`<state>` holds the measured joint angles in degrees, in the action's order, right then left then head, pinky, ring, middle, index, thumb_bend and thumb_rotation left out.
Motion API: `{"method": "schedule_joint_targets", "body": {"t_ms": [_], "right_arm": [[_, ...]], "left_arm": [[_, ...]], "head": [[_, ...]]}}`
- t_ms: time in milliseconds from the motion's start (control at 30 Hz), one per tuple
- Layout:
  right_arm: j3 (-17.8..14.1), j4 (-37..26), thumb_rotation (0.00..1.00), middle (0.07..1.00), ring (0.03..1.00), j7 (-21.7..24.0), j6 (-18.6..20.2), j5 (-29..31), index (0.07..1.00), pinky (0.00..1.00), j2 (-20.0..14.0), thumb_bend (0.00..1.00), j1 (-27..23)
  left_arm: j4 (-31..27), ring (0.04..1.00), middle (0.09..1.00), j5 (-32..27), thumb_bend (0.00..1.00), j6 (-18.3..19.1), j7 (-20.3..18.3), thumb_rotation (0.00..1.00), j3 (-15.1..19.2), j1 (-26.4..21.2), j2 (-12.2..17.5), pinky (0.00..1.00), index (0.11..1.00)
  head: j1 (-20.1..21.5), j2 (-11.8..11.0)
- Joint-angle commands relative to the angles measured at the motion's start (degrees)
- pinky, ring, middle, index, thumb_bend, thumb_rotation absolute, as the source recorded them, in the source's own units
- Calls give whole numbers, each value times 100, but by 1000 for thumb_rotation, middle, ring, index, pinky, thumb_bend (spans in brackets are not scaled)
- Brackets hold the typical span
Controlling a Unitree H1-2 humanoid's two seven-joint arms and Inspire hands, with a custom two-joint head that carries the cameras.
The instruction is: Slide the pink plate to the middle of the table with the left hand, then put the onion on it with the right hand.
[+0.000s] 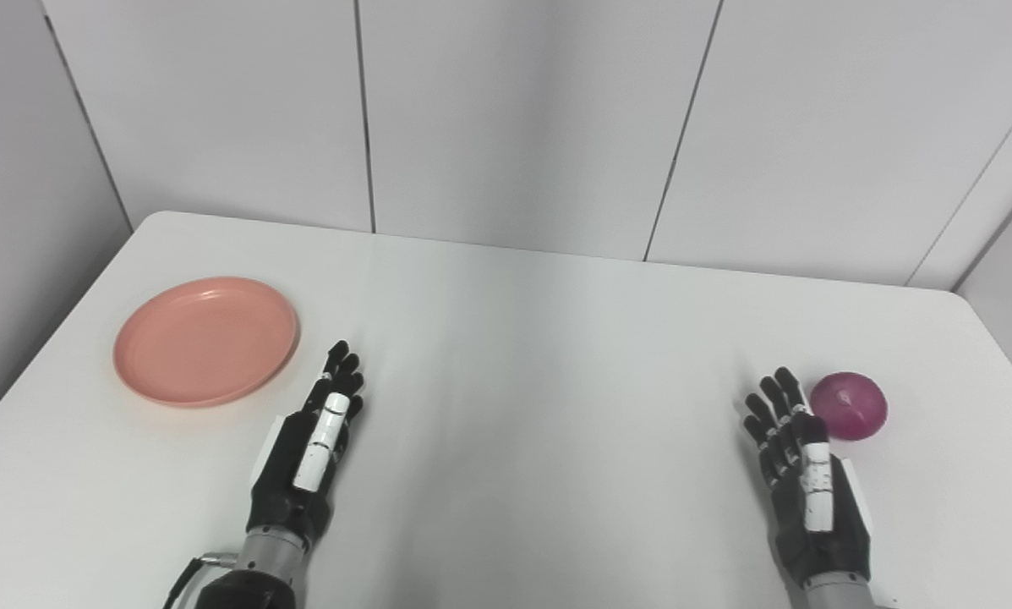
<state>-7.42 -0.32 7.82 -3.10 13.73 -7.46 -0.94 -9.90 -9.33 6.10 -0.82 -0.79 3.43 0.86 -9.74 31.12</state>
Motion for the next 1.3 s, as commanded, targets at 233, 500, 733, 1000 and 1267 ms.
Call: {"method": "schedule_joint_targets", "body": {"t_ms": [233, 500, 733, 1000, 1267], "right_arm": [[-212, 906, 924, 967, 955, 373, -629, 324, 979, 968, -250, 828, 230], [-266, 1189, 957, 988, 983, 490, -698, 435, 1000, 999, -344, 812, 215], [-284, 1575, 994, 1000, 1000, 668, -919, 465, 1000, 1000, -432, 831, 133], [-435, 1686, 950, 1000, 1000, 504, -886, 425, 1000, 1000, -326, 834, 67], [-456, 1526, 966, 1000, 1000, 477, -647, 401, 1000, 1000, -408, 866, 98]], "left_arm": [[228, 1000, 1000, 261, 646, -577, 190, 812, -189, 119, -437, 1000, 1000], [504, 998, 999, 433, 634, -777, 329, 806, -260, 134, -633, 1000, 1000], [748, 999, 998, 587, 643, -925, 361, 776, -291, 134, -720, 1000, 1000], [927, 997, 988, 671, 646, -1025, 340, 729, -281, 44, -740, 1000, 1000], [930, 981, 979, 844, 632, -1124, 373, 730, -297, -9, -789, 1000, 1000]], "head": [[-403, -355], [-682, -838], [-970, -1251], [-1274, -1336], [-1430, -1170]]}}
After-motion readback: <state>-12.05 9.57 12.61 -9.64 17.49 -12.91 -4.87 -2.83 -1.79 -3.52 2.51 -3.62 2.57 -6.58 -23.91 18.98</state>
